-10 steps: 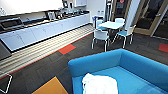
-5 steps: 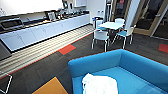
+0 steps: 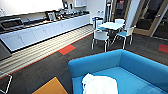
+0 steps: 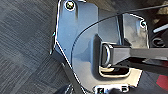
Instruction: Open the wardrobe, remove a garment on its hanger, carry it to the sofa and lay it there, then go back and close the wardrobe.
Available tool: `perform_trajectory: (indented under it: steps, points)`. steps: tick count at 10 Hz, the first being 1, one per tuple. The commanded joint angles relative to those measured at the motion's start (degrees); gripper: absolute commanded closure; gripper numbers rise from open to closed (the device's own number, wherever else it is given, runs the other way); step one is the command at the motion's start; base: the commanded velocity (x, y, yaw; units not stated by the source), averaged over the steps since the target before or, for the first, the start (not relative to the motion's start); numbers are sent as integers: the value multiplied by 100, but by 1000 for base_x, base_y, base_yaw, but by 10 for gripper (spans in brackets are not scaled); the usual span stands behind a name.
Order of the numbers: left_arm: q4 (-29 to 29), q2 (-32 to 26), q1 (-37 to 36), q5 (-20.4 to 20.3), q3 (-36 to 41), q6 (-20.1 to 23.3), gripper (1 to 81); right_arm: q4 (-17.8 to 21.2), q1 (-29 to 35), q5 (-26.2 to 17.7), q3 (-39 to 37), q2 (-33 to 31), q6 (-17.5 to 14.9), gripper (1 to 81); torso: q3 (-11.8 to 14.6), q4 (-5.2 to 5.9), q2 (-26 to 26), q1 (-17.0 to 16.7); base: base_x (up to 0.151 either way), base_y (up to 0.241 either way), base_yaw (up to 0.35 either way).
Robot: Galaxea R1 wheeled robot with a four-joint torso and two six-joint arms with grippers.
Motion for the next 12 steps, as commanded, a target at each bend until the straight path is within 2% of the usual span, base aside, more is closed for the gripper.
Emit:
perform_trajectory:
  steps: [1,3,4,6,7,8,9,11,12]
  points:
    - [132,345,128,-111,-502,7,10,-34,23,-354,31,108,-24,10,0,0,0,5,0,0,0]
    - [159,513,154,-111,-652,7,10,-34,5,-354,13,116,-15,10,0,0,-2,5,0,0,0]
    - [159,626,172,-102,-757,16,10,-34,-4,-354,4,116,-15,10,349,0,-2,5,0,0,0]
    - [159,741,172,-94,-924,25,10,-34,-21,-345,4,116,-15,10,533,0,-2,5,0,0,0]
    - [159,776,172,-102,-977,25,10,-34,-21,-354,4,116,-15,10,291,0,-2,5,0,0,0]
    - [159,794,171,-93,-977,25,10,-34,-21,-345,4,116,-15,10,413,0,-7,5,0,0,0]
    - [150,820,172,-50,-977,25,10,-34,-13,-345,4,125,-15,10,459,-472,-11,5,0,0,0]
    - [150,908,172,-14,-1099,33,10,-34,-21,-345,4,125,-15,10,501,-627,-11,5,0,0,0]
    - [159,979,180,-14,-1215,33,10,-34,-21,-345,4,125,-15,10,505,-793,-13,5,0,0,0]
